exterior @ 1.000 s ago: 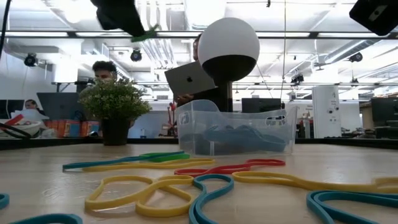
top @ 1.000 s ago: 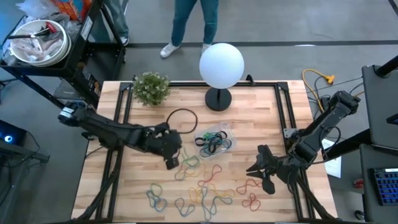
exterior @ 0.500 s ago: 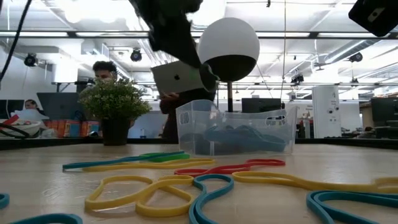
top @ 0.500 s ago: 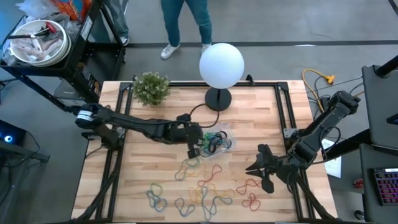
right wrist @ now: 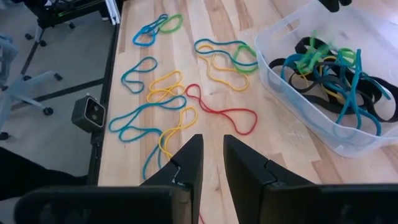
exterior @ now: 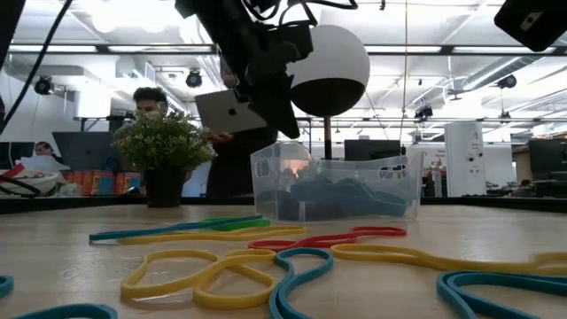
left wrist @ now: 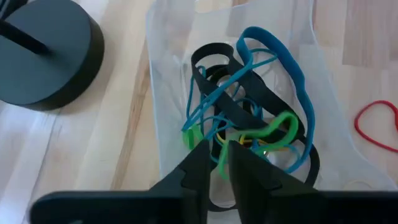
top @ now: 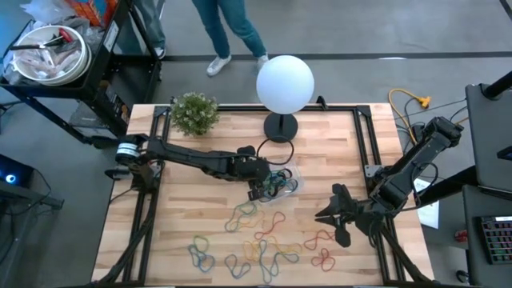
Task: Pick and place rubber bands into bin
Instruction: Put the green rubber band into the transparent bin, then put the red rubber band into the transparent bin
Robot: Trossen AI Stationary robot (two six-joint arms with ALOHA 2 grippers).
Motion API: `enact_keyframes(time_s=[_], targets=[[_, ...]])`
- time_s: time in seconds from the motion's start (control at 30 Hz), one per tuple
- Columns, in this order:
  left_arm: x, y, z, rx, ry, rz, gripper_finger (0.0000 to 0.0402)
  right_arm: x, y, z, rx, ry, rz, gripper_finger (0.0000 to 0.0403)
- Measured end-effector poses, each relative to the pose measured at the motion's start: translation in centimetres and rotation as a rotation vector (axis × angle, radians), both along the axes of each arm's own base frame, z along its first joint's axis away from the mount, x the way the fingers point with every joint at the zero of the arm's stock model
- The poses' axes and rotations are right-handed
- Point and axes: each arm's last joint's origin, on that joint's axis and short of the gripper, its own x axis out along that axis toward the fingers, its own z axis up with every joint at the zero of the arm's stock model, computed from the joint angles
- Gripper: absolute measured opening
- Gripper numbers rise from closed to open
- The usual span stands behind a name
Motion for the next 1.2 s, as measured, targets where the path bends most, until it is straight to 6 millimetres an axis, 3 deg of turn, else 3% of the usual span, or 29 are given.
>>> enact_keyframes(time_s=[0.27,0.57,0.8,1.2], targets=[[-0.6,-0.1,1.1,-0.044,-0.018,-0.022,0.0089,-0.4,-0.3,-0.7,-0.038,0.068,0.022,0.0059],[-3.8,-2.3,6.3,-0.131,-0.163,-0.072,0.0091,-0.3,0.6,-4.3,-0.075,0.357,0.133,0.0059],[-6.2,-4.3,9.2,-0.076,-0.271,-0.056,0.0091,0.7,1.7,-7.5,-0.180,0.472,0.142,0.0059],[-7.8,-6.5,10.3,-0.129,-0.320,-0.071,0.0091,2.1,3.3,-10.6,-0.263,0.575,0.252,0.0059]])
